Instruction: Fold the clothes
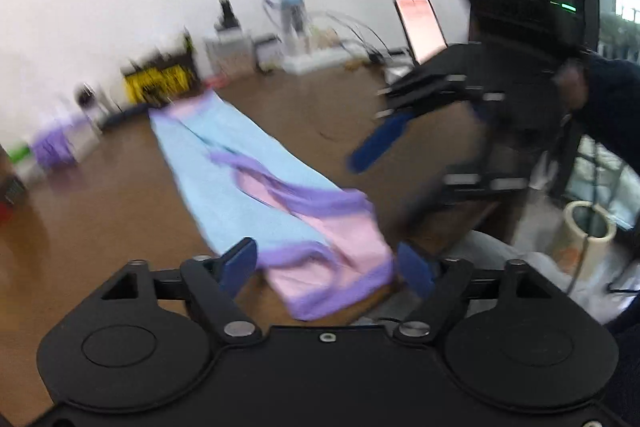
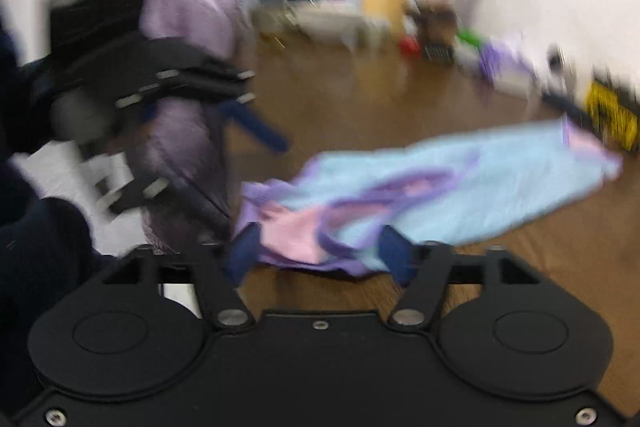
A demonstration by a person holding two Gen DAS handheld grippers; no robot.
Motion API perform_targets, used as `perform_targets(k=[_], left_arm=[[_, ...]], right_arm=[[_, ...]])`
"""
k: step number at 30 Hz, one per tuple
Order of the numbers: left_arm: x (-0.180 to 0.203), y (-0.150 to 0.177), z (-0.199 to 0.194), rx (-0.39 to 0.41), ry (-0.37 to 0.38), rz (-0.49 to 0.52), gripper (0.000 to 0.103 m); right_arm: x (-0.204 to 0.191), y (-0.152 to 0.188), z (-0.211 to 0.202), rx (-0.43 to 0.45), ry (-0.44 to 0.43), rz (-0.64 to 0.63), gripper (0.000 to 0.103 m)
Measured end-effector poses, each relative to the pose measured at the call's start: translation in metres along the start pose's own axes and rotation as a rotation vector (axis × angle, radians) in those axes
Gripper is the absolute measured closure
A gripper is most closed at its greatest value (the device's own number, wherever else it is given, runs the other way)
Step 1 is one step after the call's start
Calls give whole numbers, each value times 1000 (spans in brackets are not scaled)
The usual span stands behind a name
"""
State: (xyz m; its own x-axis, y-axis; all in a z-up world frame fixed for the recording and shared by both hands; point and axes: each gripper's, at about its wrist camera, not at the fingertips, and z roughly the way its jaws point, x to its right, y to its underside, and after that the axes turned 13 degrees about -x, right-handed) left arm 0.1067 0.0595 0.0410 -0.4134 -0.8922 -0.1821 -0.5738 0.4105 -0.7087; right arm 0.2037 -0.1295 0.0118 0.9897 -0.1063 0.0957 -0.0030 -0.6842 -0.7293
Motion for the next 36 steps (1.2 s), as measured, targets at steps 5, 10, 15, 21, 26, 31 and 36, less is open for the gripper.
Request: perform_targets(k=[5,10,15,21,26,31,36], left_arm=[[2,9,18,25,-66,328,20],[-4,6,32,11,-31,464,20],[-9,8,33,-4,33,482,20],[2,22,28,-1,45,557,19],[21,33,31,42,-17,642,19],[14,13,37,-53,165,532,88],[7,3,34,-70,188,476,89]], right_arm=[[-24,-5,12,-18,77,-123,22],[-14,-12,37,-55,43,-67,23],[6,-10,47,-65,-83,42,58],[-17,-2,39,-70,-81,3,84],[-37,6,34,-38,-93,-8,87],[-45,6,26,-20,-103,-15,86],[-63,11,14,36,58,-64,32]])
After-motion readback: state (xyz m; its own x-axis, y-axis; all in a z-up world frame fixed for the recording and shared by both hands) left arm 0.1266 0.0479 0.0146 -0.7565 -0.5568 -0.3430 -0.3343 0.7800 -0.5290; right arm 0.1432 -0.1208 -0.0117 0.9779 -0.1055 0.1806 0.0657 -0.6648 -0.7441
